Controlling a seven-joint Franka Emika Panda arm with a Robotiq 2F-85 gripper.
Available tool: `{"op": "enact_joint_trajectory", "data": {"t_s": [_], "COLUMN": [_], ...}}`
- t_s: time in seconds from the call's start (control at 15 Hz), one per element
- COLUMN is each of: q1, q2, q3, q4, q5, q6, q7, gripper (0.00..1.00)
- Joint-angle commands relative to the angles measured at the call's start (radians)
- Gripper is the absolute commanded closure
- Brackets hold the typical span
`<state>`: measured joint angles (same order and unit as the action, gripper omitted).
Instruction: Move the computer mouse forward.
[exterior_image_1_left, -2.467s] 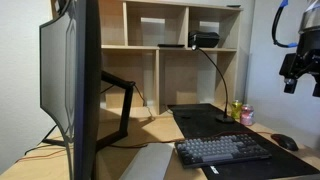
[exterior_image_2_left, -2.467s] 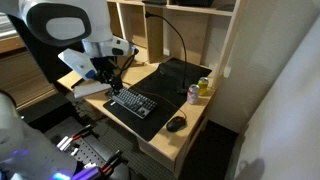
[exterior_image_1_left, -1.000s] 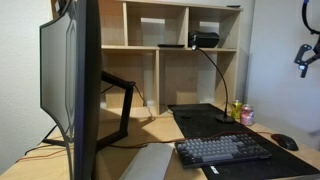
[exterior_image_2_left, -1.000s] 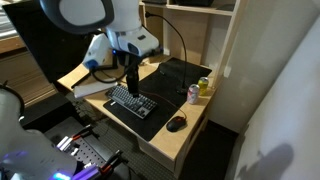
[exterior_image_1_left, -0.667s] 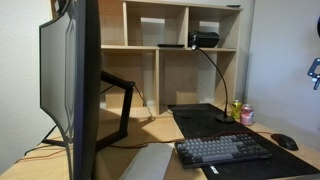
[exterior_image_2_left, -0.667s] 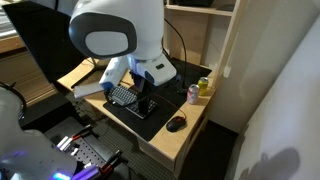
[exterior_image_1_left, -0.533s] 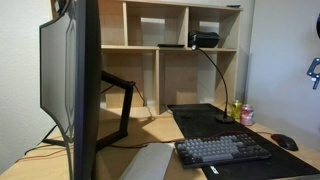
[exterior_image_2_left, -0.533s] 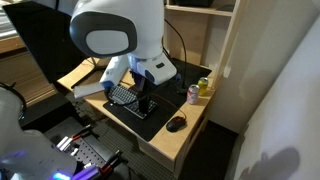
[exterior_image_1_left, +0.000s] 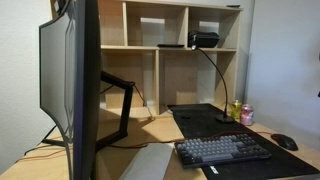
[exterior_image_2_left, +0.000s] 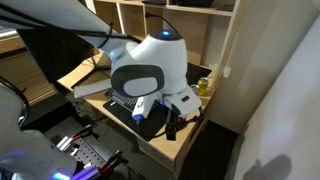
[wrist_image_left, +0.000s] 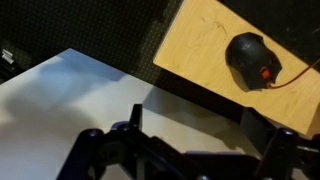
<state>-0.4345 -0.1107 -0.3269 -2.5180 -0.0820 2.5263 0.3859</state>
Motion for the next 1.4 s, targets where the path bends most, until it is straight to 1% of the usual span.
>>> {"op": "enact_joint_trajectory", "data": {"t_s": [0.0, 0.07, 0.27, 0.33, 0.4, 0.47, 0.53, 0.67, 0.73, 0.8, 0.87, 1.0, 1.07, 1.2, 1.33], "q1": [0.011, 0.014, 0.014, 0.020, 0.026, 0.033, 0.047, 0.087, 0.100, 0.107, 0.108, 0.112, 0.114, 0.117, 0.117], "q2": [0.038, 0.050, 0.024, 0.004, 0.008, 0.044, 0.082, 0.135, 0.168, 0.202, 0.235, 0.293, 0.226, 0.252, 0.244], "q3": [-0.014, -0.015, -0.011, -0.015, -0.012, -0.007, -0.005, -0.003, 0.012, 0.028, 0.039, 0.044, 0.037, 0.038, 0.037], "q4": [0.017, 0.022, 0.019, -0.016, -0.032, -0.034, -0.030, -0.029, -0.017, 0.003, 0.019, 0.055, 0.007, 0.019, 0.019], "q5": [0.006, 0.005, 0.005, 0.025, 0.003, -0.006, 0.015, 0.135, 0.214, 0.264, 0.284, 0.279, 0.256, 0.256, 0.256], "q6": [0.006, 0.006, 0.005, 0.053, 0.105, 0.173, 0.239, 0.365, 0.398, 0.398, 0.400, 0.399, 0.386, 0.386, 0.386], "q7": [-0.002, -0.002, -0.002, -0.074, -0.126, -0.151, -0.196, -0.337, -0.404, -0.443, -0.452, -0.407, -0.403, -0.400, -0.400], "gripper": [0.00, 0.00, 0.00, 0.00, 0.00, 0.00, 0.00, 0.00, 0.00, 0.00, 0.00, 0.00, 0.00, 0.00, 0.00]}}
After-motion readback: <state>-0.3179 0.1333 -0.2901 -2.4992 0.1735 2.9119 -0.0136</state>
